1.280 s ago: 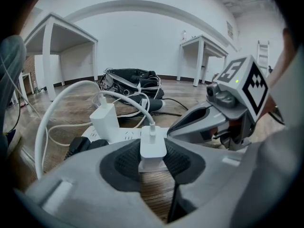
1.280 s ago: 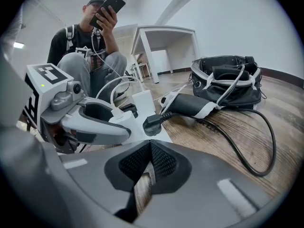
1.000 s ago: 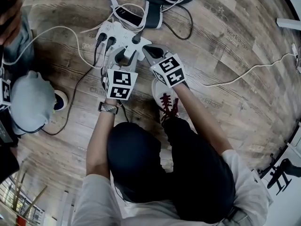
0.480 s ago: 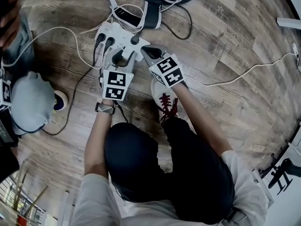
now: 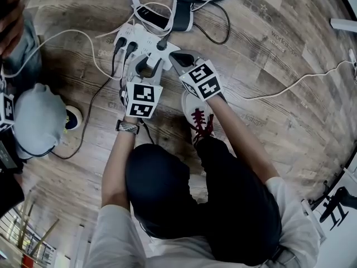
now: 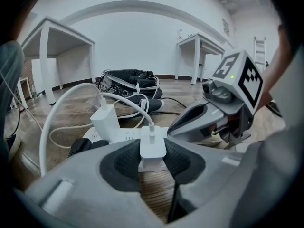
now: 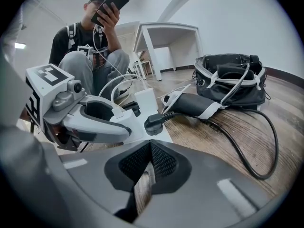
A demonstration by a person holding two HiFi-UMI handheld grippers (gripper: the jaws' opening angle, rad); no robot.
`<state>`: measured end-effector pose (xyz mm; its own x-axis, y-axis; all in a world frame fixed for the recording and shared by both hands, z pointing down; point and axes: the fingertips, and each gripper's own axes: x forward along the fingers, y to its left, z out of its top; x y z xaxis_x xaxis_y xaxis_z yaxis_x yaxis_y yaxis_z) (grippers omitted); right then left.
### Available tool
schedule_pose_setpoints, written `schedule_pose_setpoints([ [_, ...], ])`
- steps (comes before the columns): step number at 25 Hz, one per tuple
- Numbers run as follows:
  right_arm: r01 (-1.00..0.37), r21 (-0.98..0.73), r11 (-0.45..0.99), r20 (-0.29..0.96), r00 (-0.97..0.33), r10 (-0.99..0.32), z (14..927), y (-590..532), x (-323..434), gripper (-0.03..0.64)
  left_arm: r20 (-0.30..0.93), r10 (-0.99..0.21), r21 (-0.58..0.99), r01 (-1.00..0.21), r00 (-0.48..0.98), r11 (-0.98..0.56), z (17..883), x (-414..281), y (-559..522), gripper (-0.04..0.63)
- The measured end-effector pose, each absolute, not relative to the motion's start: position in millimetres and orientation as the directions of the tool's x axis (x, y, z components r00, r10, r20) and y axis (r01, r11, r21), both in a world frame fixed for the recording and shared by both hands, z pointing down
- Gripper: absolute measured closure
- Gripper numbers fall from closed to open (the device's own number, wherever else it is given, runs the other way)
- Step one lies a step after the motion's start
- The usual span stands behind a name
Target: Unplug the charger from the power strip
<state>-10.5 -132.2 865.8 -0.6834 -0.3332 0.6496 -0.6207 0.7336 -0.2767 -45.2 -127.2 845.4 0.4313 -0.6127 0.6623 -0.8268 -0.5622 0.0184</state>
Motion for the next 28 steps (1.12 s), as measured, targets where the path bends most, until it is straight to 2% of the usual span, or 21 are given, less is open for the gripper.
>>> schedule_pose_setpoints([
  [6,-0.630,-0.284,0.723,0.641,-0.686,-0.345,865.1,-132.4,-10.3,0.615,0.652,-0.610,0.065,-0.834,0.451,-0.548,846.0,-46.2,-126.1,0.456],
  [12,-0.631,-0.290,0.720,0.638,-0.688,-0.346,865.2,-132.3,-10.5,0.615,0.626,-0.594,0.229,-0.847,0.506,-0.480,846.0,-48.5,-126.5,0.451],
  [22,-0.637,-0.298,0.711,0.637,-0.687,-0.349,865.2,-132.4,-9.7,0.615,0.684,-0.588,0.057,-0.835,0.433,-0.548,846.3,-46.1,-125.8,0.456],
  [25,-0.637,-0.299,0.711,0.636,-0.688,-0.349,865.2,-132.6,-9.7,0.615,0.676,-0.588,0.087,-0.842,0.443,-0.533,846.5,-46.9,-126.2,0.456],
  [28,-0.635,-0.299,0.712,0.631,-0.691,-0.352,865.0,-133.1,-9.6,0.615,0.652,-0.593,0.182,-0.857,0.472,-0.482,846.5,-48.6,-126.1,0.453],
])
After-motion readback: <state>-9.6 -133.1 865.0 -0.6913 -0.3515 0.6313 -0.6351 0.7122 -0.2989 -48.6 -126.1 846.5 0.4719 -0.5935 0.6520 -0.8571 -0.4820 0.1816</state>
